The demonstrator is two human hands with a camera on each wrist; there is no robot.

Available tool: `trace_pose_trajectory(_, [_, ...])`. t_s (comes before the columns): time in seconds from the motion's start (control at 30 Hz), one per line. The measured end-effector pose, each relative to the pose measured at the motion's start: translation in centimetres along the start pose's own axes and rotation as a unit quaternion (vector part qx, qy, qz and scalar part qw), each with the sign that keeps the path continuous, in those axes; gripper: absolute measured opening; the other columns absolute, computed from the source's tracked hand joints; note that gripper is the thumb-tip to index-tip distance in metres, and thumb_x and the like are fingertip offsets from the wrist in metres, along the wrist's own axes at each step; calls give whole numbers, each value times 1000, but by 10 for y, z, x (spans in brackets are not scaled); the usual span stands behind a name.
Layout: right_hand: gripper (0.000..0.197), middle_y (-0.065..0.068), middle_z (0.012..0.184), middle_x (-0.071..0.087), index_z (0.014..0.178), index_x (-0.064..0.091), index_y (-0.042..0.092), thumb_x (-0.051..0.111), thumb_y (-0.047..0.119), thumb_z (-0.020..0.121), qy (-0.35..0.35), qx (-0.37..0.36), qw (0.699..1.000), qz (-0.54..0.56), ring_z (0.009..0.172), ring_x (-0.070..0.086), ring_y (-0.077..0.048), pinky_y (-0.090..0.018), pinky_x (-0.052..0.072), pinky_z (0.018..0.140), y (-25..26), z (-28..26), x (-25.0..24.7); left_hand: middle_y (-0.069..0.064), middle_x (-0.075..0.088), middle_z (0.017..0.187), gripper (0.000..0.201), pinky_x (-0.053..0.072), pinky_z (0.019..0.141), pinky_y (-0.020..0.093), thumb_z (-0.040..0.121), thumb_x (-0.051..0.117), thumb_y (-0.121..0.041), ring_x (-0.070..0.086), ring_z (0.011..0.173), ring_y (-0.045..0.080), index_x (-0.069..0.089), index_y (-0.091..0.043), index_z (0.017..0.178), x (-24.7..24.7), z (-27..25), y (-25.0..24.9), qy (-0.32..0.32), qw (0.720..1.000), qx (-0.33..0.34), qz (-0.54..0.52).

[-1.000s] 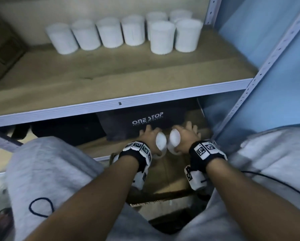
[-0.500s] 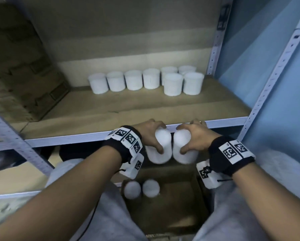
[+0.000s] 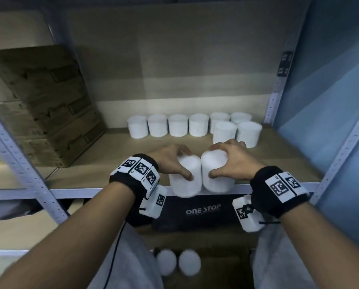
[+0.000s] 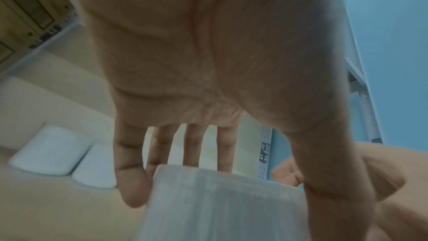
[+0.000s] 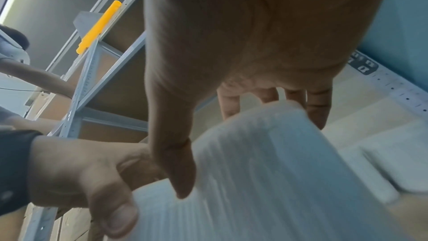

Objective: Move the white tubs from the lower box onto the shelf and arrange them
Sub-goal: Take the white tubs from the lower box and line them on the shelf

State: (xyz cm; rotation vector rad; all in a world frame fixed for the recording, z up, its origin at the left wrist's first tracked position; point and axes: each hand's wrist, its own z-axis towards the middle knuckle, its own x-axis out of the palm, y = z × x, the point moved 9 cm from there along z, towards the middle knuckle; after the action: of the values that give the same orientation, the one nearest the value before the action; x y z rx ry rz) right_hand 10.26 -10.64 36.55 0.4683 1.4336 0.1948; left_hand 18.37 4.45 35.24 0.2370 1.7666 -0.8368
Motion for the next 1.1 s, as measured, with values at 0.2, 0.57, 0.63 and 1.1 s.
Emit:
trace_pose_trajectory(0.2, [68,-2,124,45,123,56,36,81,43,60,-2,10,1000,17,122,35,-26,-34,38,98,0,30,24,-2,50,133,76,46,95,33,60,84,-40,50,118,20,51,-27,127,-5,13,21,-51,998,-17,-19])
trace_pose_trajectory(0.57, [67,-3,133,40,130,51,36,76,47,69,9,32,999,20,127,28,-28,-36,30,109,-12,48,43,-2,41,134,71,42,101,41,68,76,-45,42,122,21,42,-30,128,13,22,36,-93,995,-29,-36])
trace_pose_trajectory(0.63, [67,-2,135,39,132,49,36,74,48,71,13,30,999,13,128,27,-28,-37,28,110,-11,47,43,-2,39,135,72,42,102,44,68,74,-47,41,123,22,40,-30,129,15,21,36,-89,995,-32,-33])
trace_pose_trajectory(1.1, [31,-3,117,60,112,66,16,67,26,83,-29,-42,999,-3,113,54,-20,-28,43,94,10,17,21,-2,45,132,44,29,106,41,81,62,-46,31,131,18,55,-28,121,2,-6,7,-133,988,4,80])
